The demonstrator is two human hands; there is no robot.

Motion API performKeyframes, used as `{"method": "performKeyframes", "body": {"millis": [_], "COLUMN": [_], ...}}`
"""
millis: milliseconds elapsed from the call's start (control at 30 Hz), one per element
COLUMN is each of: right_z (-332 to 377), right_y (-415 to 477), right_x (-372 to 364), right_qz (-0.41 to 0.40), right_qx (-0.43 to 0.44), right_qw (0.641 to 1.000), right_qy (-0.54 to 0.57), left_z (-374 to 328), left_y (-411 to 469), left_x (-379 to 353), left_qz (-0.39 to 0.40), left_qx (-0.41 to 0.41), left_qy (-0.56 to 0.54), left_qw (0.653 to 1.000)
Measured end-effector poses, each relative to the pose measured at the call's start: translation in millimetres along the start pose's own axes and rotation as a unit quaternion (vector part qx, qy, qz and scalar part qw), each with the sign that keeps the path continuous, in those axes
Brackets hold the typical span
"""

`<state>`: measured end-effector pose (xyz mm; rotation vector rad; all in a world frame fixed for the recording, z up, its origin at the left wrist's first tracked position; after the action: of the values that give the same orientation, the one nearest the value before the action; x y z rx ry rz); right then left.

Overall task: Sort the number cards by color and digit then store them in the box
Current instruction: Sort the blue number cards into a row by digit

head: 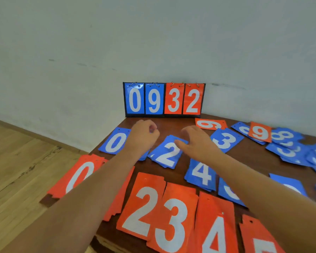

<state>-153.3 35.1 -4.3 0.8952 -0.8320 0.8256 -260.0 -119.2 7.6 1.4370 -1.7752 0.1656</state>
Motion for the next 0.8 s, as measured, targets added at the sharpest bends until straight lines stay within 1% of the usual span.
{"method": "performKeyframes", "body": {"millis": [133,233,333,467,567,633,733,800], "right_z": [-81,-136,-166,-186,-189,-186,-184,-189], "right_y": [-9,-15,-16,-15,-14,-15,-20,-23], "right_x": [32,41,38,30,26,24,24,30], "right_qz": [0.007,0.024,0.040,0.060,0.059,0.057,0.056,0.037], "right_qx": [-0.067,-0.120,-0.110,-0.073,-0.020,0.019,0.062,0.048], "right_qw": [0.997,0.991,0.992,0.993,0.991,0.989,0.989,0.994], "right_qy": [-0.036,-0.049,-0.057,-0.072,-0.118,-0.133,-0.125,-0.086], "left_z": [-64,-100,-124,-132,-133,-133,-137,-138], "left_y": [-1,0,2,1,3,3,5,9], "left_x": [-62,-112,-159,-209,-225,-229,-220,-208], "left_qz": [0.078,0.131,0.169,0.222,0.221,0.212,0.156,0.110], "left_qx": [-0.034,-0.054,-0.061,-0.061,-0.060,-0.047,-0.033,-0.018], "left_qy": [-0.005,0.018,0.043,0.111,0.143,0.145,0.100,0.048], "left_qw": [0.996,0.990,0.983,0.967,0.963,0.965,0.982,0.993]}}
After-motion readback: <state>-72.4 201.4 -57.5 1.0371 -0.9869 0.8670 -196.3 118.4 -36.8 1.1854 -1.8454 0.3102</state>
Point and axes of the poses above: each hand's wrist, its own y-axis towards the middle knuckle, its own x-axis out of the back of the hand, z = x × y, the point moved 10 cm from there along y, towards the middle knuckle, and after that the axes turned 10 degrees about -z, right-handed, at the moved point
